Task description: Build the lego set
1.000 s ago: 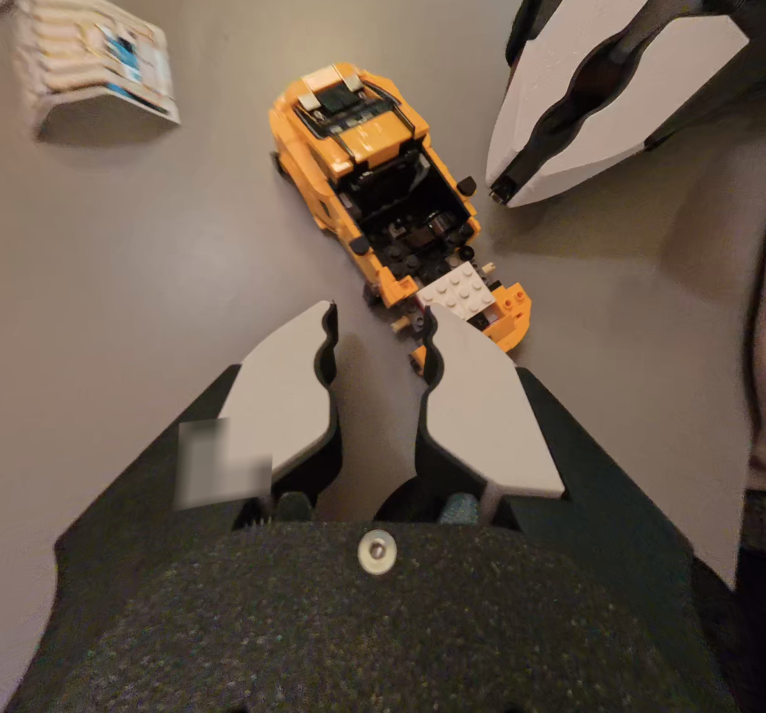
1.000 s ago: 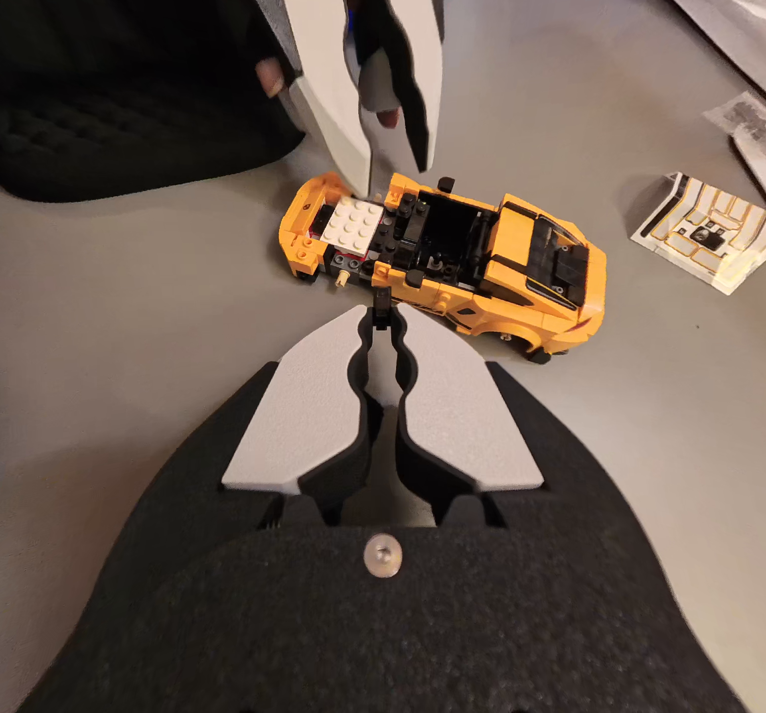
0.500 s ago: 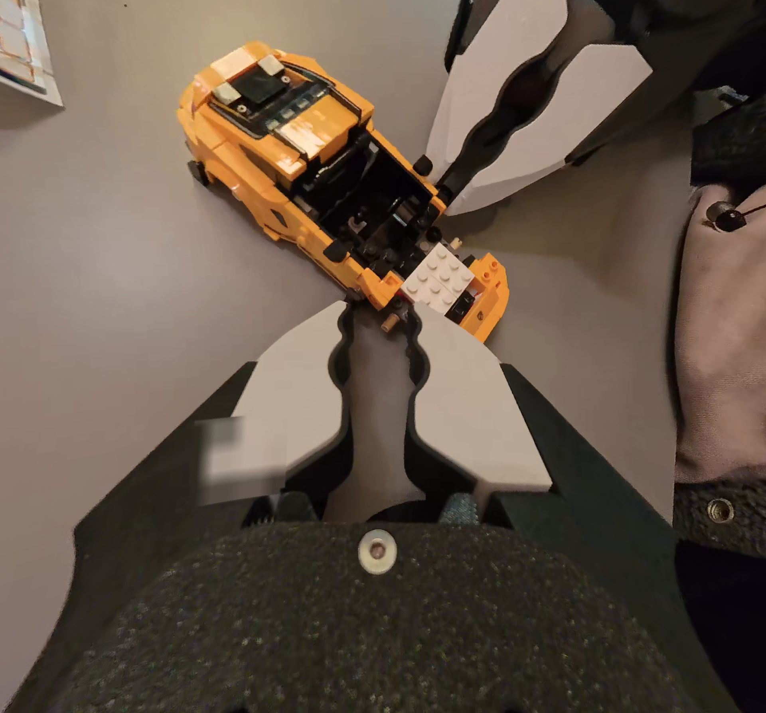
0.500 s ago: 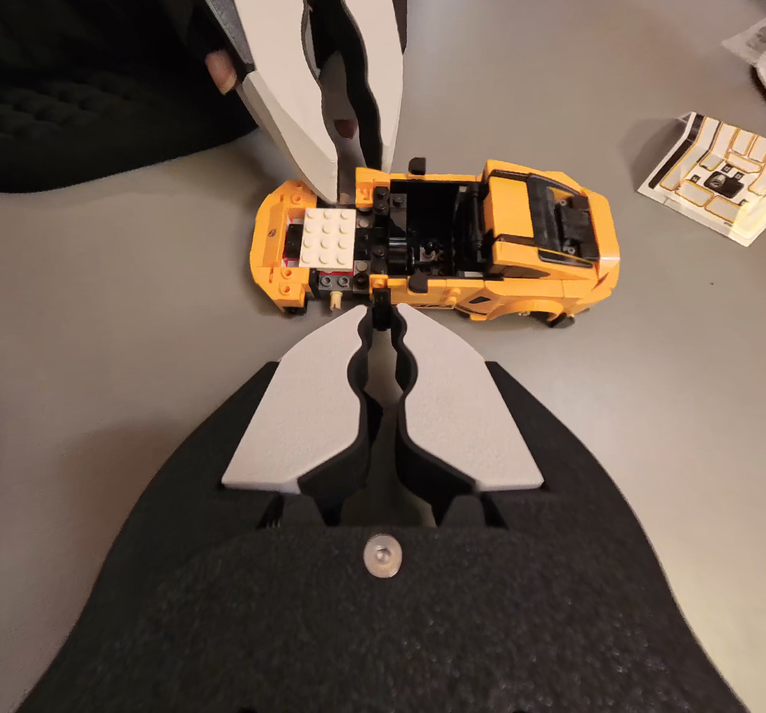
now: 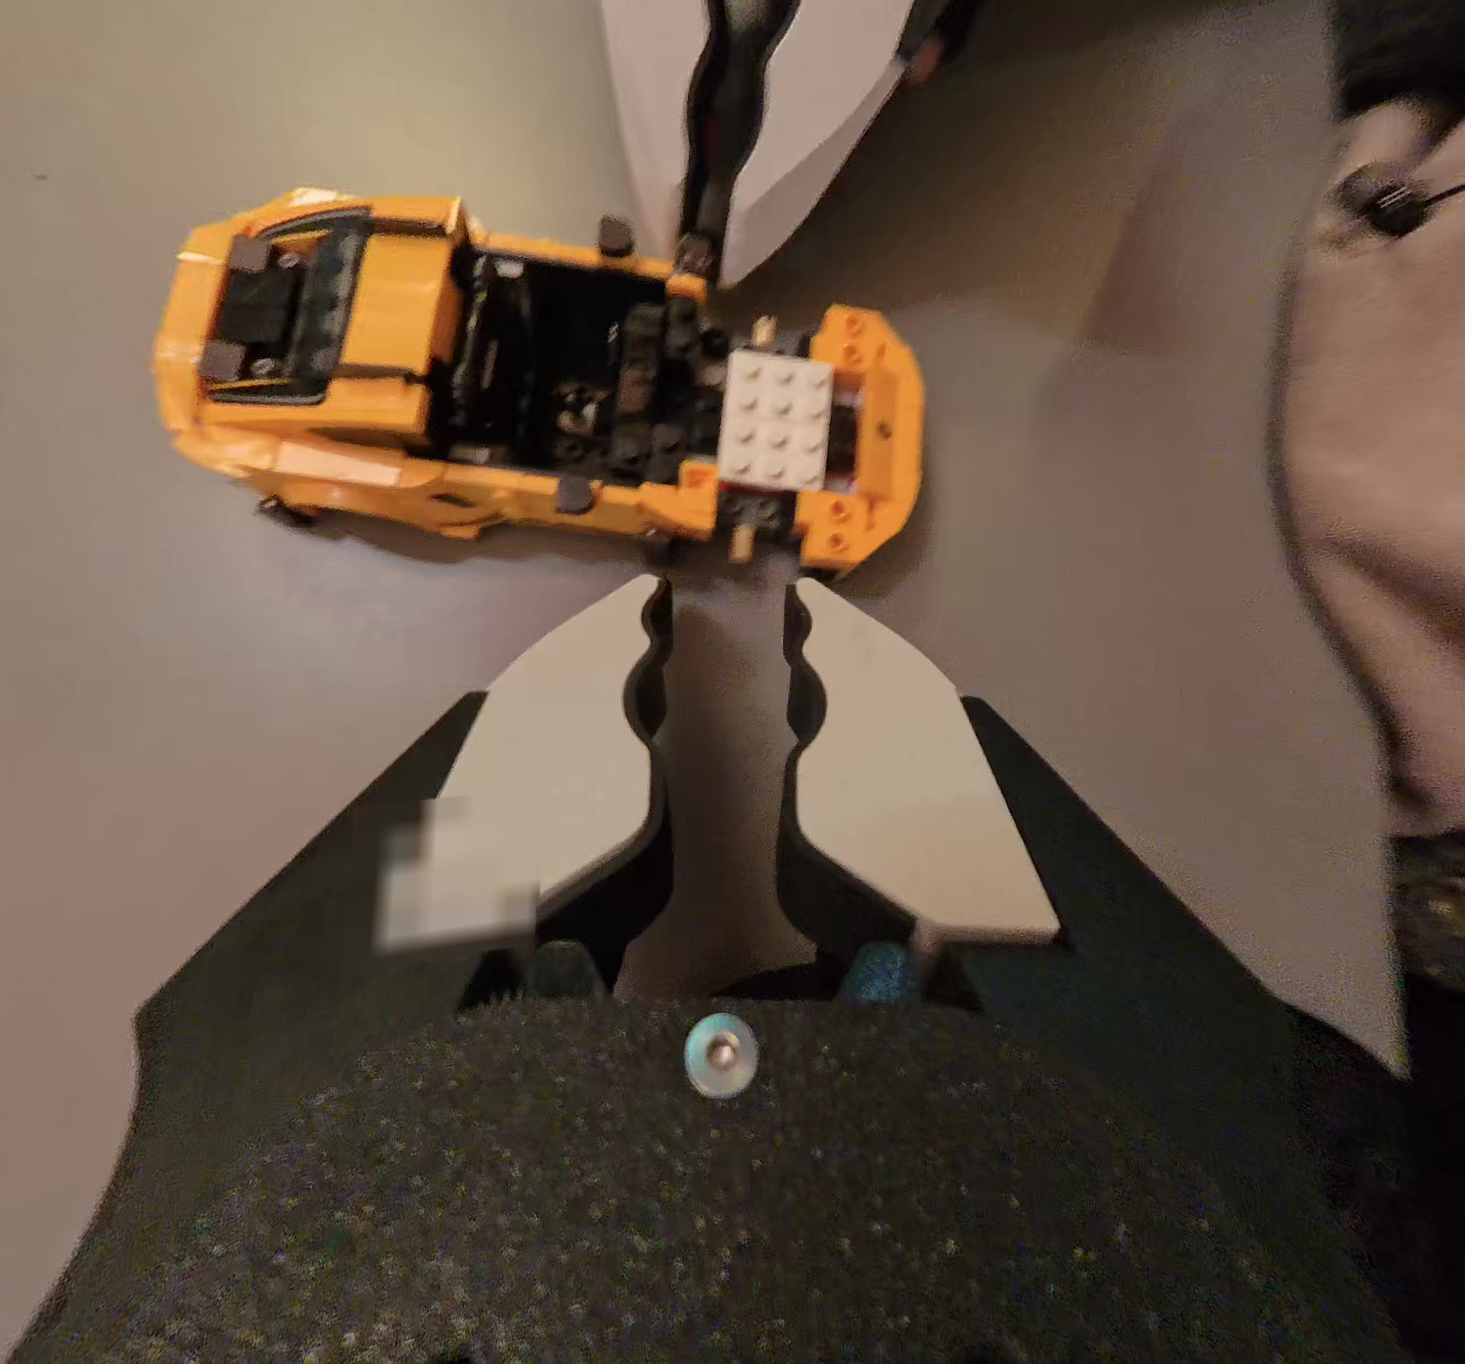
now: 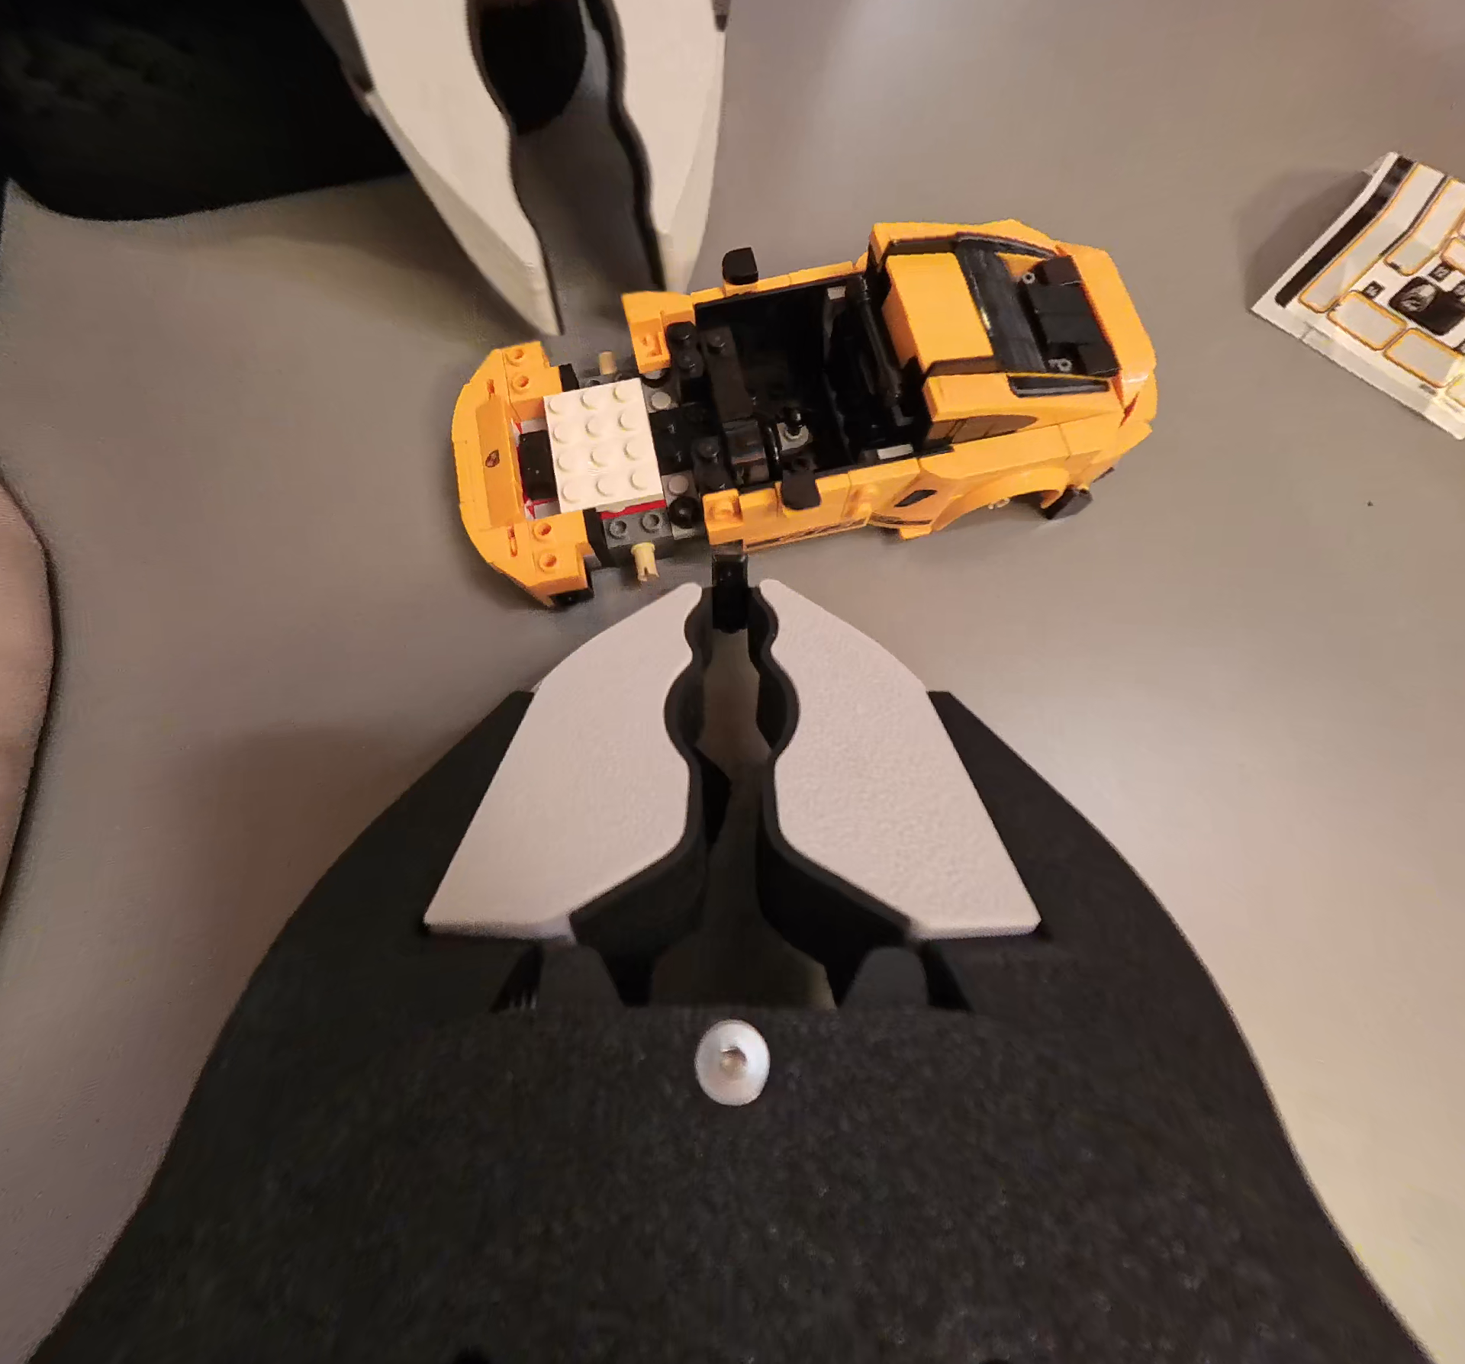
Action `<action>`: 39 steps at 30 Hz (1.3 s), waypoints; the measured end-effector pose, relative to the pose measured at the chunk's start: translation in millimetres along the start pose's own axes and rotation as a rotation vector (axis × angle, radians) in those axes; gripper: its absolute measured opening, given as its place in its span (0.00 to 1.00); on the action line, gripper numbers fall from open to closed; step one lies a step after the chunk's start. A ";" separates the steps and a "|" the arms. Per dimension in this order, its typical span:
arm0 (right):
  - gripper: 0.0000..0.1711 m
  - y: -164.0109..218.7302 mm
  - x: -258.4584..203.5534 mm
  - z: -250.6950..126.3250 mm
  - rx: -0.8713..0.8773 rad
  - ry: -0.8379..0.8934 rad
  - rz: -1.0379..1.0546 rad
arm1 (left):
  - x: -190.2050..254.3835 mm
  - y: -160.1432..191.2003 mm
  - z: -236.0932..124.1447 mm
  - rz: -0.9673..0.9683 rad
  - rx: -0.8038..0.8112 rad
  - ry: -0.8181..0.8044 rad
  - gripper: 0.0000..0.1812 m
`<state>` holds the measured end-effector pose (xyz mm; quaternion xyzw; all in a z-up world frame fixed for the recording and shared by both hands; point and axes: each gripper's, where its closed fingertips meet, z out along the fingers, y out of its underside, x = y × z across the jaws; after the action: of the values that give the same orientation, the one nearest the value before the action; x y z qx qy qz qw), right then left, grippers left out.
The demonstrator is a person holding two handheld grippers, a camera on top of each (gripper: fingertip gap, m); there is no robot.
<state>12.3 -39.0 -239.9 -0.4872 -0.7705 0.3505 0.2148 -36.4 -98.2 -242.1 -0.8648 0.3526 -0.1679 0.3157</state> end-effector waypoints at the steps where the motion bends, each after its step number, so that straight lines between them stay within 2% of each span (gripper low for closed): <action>1: 0.05 0.2 0.0 -0.7 0.004 -0.006 0.002 | -4.9 4.0 0.5 0.024 -0.025 -0.037 0.15; 4: 0.05 0.3 0.0 -1.3 0.009 -0.019 0.012 | -6.2 3.3 6.4 0.055 -0.013 -0.056 0.15; 7: 0.05 1.0 -0.8 -1.9 0.005 -0.028 0.019 | -8.4 -1.3 8.9 0.068 0.005 -0.081 0.09; 11: 0.05 2.6 -5.2 -4.2 0.006 -0.059 0.000 | -4.2 -9.0 10.1 0.112 0.043 -0.091 0.06; 16: 0.05 4.8 -5.1 -8.9 0.021 -0.094 0.018 | 2.3 -12.8 13.3 0.171 0.050 -0.094 0.08; 31: 0.05 8.1 -1.7 -14.1 0.034 -0.097 0.027 | -11.2 -14.0 5.8 0.119 0.085 -0.149 0.13; 39: 0.05 14.1 6.6 -21.2 0.006 -0.044 -0.008 | -17.9 -17.2 2.4 0.094 0.128 -0.169 0.13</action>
<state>32.2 -22.1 -236.4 -0.4755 -0.7760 0.3626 0.2008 -39.0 -74.9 -233.7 -0.8366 0.3533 -0.1017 0.4062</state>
